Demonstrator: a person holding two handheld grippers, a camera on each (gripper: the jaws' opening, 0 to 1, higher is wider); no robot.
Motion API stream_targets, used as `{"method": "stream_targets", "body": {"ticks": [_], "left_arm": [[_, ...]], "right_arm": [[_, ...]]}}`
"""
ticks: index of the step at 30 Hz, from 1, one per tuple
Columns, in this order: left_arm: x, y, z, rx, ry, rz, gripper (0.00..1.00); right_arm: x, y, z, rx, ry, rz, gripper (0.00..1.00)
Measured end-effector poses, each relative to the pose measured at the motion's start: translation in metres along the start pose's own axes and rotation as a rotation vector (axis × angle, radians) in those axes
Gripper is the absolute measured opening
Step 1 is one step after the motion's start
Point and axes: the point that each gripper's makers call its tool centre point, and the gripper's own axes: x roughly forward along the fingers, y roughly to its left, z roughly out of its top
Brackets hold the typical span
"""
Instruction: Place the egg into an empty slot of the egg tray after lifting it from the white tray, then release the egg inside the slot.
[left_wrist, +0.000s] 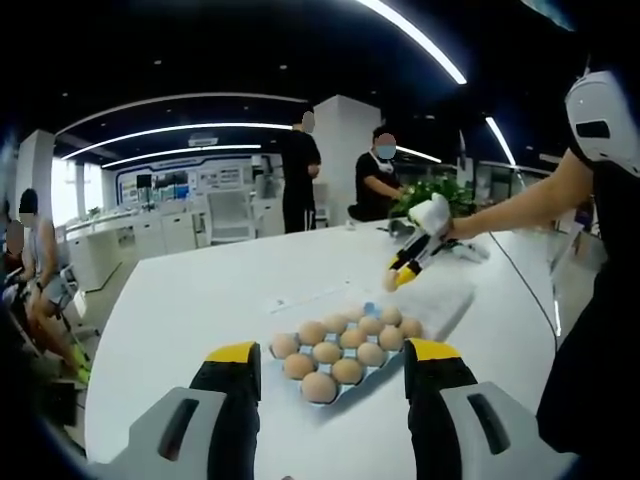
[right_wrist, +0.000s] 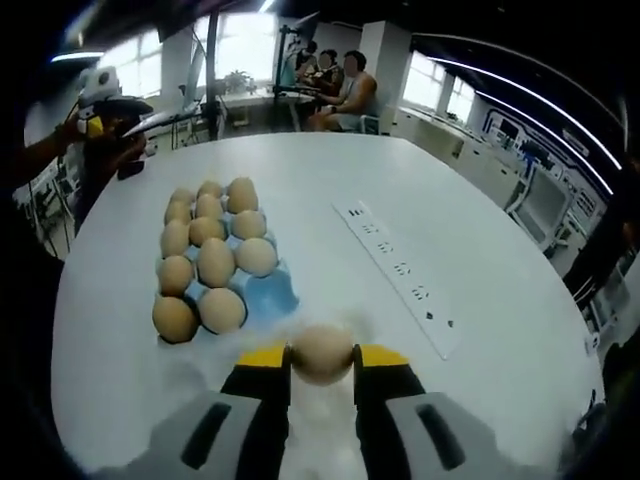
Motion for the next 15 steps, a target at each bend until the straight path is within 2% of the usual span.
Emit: {"method": "stream_targets", "body": {"ticks": [15], "left_arm": [[-0.004, 0.004, -0.001, -0.003, 0.000, 0.011, 0.58]], "right_arm": [[0.029, 0.018, 0.028, -0.026, -0.032, 0.058, 0.24]]}}
